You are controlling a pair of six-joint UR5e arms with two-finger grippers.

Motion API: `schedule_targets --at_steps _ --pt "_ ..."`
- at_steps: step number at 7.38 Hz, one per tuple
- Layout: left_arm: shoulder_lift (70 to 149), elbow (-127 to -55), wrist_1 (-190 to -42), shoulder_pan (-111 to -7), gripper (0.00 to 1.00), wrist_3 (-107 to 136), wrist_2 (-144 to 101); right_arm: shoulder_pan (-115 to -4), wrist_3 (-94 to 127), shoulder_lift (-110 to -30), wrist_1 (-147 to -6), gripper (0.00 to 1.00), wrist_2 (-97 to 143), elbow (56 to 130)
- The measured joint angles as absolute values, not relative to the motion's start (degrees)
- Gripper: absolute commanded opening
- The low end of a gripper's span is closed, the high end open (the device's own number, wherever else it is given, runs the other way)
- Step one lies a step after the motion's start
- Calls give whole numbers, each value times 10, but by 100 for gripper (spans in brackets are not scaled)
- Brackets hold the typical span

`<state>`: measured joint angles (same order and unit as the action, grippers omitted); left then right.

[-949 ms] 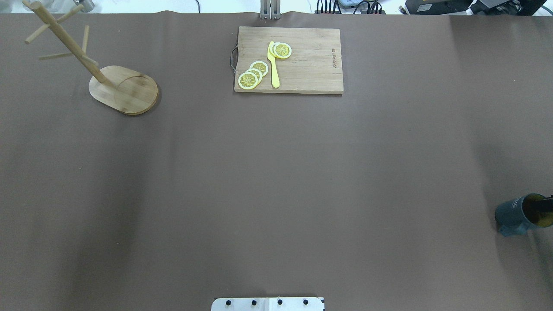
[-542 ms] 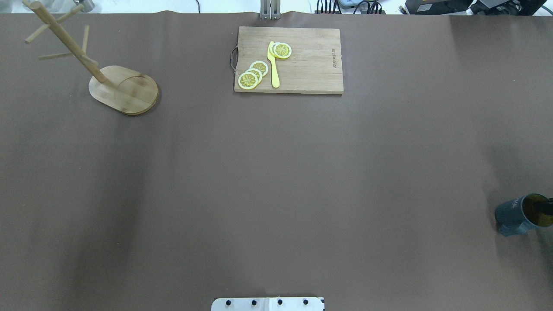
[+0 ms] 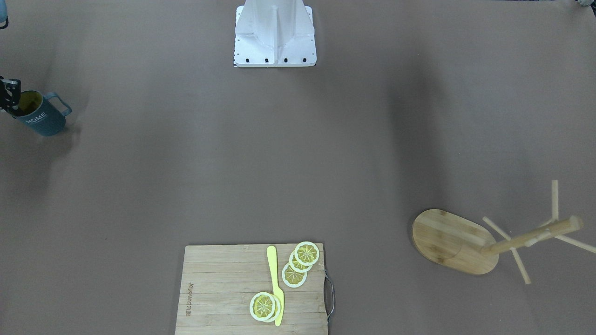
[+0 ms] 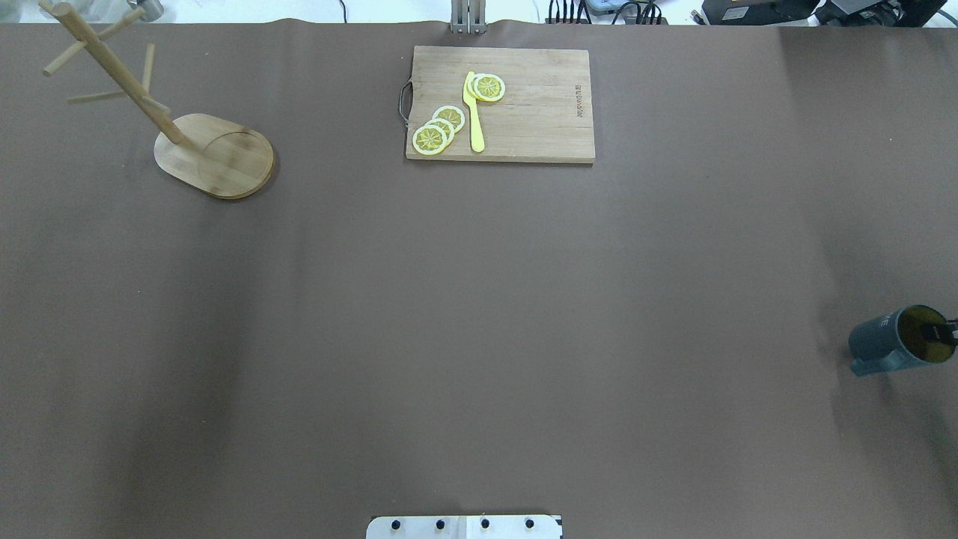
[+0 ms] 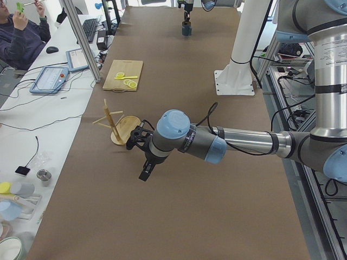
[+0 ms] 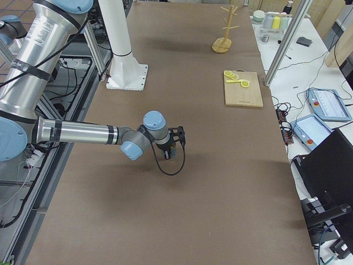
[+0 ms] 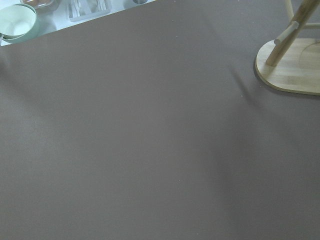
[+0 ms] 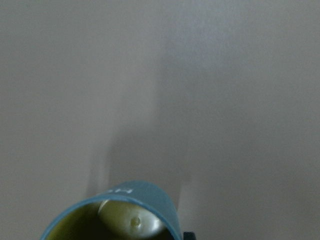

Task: Hang cup on storage rack
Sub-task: 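Grasp the blue-grey mug by its rim with the right gripper, then carry the blue-grey mug toward the table centre and set it down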

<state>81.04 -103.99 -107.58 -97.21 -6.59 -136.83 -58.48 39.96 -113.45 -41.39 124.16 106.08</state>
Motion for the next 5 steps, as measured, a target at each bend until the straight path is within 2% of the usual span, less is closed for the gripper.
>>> schedule_targets --at_steps 3,5 --pt "810 -1039 -1076 -972 99 -65 -1368 -617 584 -995 -542 0 1252 1076" --pt "810 -1040 -1089 -972 99 -30 -1369 -595 720 -886 -657 0 1214 1089"
